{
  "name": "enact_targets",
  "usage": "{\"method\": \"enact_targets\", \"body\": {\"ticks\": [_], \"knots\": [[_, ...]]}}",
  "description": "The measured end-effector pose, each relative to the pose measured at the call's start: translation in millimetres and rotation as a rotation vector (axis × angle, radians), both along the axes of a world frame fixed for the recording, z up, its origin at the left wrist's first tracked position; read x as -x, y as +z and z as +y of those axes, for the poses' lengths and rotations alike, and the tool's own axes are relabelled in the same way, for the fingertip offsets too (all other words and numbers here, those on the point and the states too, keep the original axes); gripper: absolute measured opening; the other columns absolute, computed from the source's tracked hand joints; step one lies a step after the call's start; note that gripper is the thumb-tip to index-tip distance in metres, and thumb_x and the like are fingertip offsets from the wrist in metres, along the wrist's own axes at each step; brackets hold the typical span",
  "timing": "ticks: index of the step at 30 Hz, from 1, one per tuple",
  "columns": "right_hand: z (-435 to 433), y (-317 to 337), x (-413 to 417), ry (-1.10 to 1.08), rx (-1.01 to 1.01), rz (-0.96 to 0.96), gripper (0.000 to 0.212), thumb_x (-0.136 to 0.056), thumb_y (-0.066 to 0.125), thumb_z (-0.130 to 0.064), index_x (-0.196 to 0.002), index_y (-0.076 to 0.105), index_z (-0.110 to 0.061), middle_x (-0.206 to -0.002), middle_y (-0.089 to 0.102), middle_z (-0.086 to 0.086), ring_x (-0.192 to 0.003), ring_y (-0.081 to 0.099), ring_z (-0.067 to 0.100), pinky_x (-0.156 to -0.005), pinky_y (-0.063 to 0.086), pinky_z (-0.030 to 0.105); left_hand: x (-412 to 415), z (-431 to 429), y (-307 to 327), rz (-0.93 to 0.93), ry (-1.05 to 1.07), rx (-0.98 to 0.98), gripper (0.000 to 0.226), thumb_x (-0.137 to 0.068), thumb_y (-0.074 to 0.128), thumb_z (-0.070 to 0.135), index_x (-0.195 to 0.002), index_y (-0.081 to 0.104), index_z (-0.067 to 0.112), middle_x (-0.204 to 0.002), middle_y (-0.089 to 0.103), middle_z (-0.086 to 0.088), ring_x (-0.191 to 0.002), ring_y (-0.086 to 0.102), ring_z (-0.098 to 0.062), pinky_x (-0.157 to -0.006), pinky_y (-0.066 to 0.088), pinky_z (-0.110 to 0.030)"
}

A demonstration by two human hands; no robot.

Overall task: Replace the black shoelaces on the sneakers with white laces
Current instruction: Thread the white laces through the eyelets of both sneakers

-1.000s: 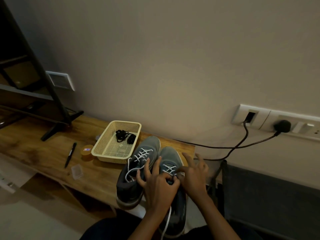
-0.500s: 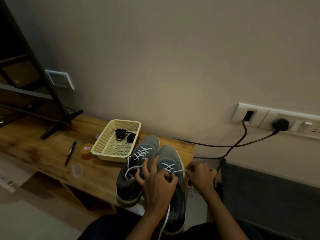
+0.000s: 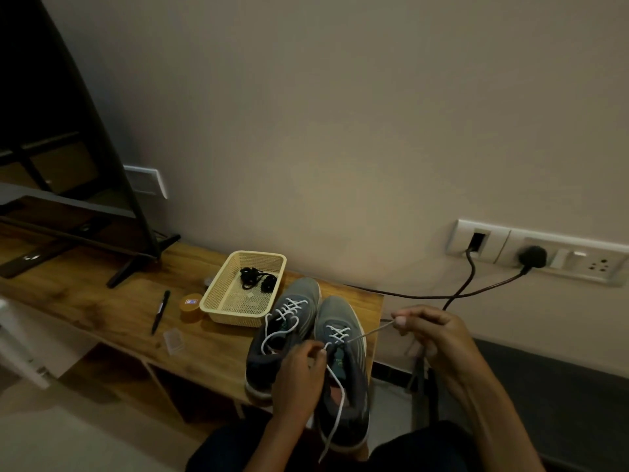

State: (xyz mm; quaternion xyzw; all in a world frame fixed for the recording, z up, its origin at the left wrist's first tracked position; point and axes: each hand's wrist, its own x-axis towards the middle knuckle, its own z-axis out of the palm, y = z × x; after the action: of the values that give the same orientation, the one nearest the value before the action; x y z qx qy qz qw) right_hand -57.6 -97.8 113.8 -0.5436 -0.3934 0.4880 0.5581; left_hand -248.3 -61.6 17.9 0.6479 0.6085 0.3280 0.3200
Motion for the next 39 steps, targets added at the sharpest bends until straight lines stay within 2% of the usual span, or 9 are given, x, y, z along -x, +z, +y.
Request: {"method": "enact_targets", "body": {"ticks": [7,10,15,20,23,25,31,35,39], "knots": [[30.5,-19.2,27.4,-0.039,0.039,0.379,0.024,-0.078,0.051,0.007,-0.094,0.067,0.000,-0.078,0.072,0.010,-0.082,0.067,0.020,-0.080,0.051,0.030,7.4,19.8,-0.2,-0.036,0.052,0.177,0.031,-0.088,0.060,0.013,-0.117,0.056,0.020,-0.089,0.061,0.006,-0.086,0.058,-0.014,-0.078,0.049,-0.029],[44.4,-32.3,32.6,-0.097,0.029,0.238,0.016,-0.067,0.067,0.000,-0.083,0.069,-0.005,-0.074,0.071,0.007,-0.071,0.065,0.018,-0.066,0.053,0.020,14.4,24.9,2.5,-0.001,0.071,0.178,0.021,-0.091,0.055,0.021,-0.112,0.054,0.020,-0.079,0.058,0.007,-0.080,0.059,-0.018,-0.075,0.051,-0.034],[57.7,-45.2,31.3,-0.103,-0.033,-0.132,0.005,-0.073,0.072,0.000,-0.071,0.069,-0.004,-0.084,0.068,0.007,-0.079,0.061,0.015,-0.072,0.049,0.023,12.7,19.1,21.3,0.457,0.118,-0.141,0.035,-0.094,0.043,0.042,-0.129,0.045,0.034,-0.126,0.045,0.009,-0.115,0.045,-0.010,-0.080,0.039,-0.022],[63.2,-51.1,32.8,0.091,-0.020,-0.236,0.007,-0.074,0.070,0.005,-0.072,0.067,-0.002,-0.074,0.068,0.006,-0.068,0.063,0.006,-0.063,0.050,0.014,-1.1,27.5,11.6,-0.136,-0.058,-0.039,0.056,-0.091,0.059,0.024,-0.138,0.032,0.041,-0.117,0.050,0.017,-0.107,0.050,0.000,-0.084,0.043,-0.013],[62.5,-53.0,31.4,0.127,-0.018,-0.214,0.005,-0.076,0.066,0.007,-0.075,0.062,0.005,-0.074,0.066,0.011,-0.065,0.064,0.008,-0.062,0.050,0.014,-4.1,40.1,2.1,-0.154,-0.047,-0.063,0.017,-0.091,0.059,0.018,-0.104,0.063,0.028,-0.095,0.066,0.007,-0.088,0.061,-0.004,-0.075,0.050,-0.021],[61.1,-53.3,29.3,0.114,-0.024,-0.165,0.004,-0.077,0.062,0.010,-0.076,0.060,0.006,-0.072,0.065,0.016,-0.066,0.065,0.015,-0.063,0.052,0.017,-5.4,43.1,0.8,-0.170,-0.087,-0.071,0.011,-0.090,0.060,0.017,-0.088,0.061,0.027,-0.091,0.062,0.007,-0.086,0.060,-0.005,-0.077,0.051,-0.029],[57.6,-59.8,23.5,0.132,-0.010,-0.144,0.007,-0.079,0.055,0.001,-0.072,0.055,0.003,-0.071,0.061,0.019,-0.064,0.056,0.029,-0.057,0.049,0.028,-12.5,36.1,10.4,-0.287,-0.178,0.033,0.032,-0.092,0.056,0.015,-0.110,0.053,0.040,-0.104,0.061,0.016,-0.096,0.057,0.006,-0.075,0.045,-0.008],[56.3,-61.0,23.2,0.114,0.018,-0.160,0.013,-0.074,0.061,-0.007,-0.067,0.054,0.001,-0.075,0.058,0.035,-0.058,0.051,0.029,-0.048,0.042,0.030,-13.0,37.6,18.0,-0.647,-0.042,0.193,0.021,-0.091,0.055,0.007,-0.099,0.066,0.023,-0.092,0.070,0.004,-0.080,0.066,-0.005,-0.066,0.051,-0.015],[57.0,-64.2,20.4,0.126,0.057,-0.215,0.013,-0.085,0.052,0.009,-0.073,0.053,0.004,-0.072,0.056,0.033,-0.048,0.058,0.014,-0.043,0.041,0.023,-14.4,39.0,16.8,-0.709,0.046,0.202,0.015,-0.088,0.060,0.004,-0.085,0.067,0.017,-0.079,0.072,0.000,-0.069,0.067,-0.008,-0.056,0.050,-0.015]]}}
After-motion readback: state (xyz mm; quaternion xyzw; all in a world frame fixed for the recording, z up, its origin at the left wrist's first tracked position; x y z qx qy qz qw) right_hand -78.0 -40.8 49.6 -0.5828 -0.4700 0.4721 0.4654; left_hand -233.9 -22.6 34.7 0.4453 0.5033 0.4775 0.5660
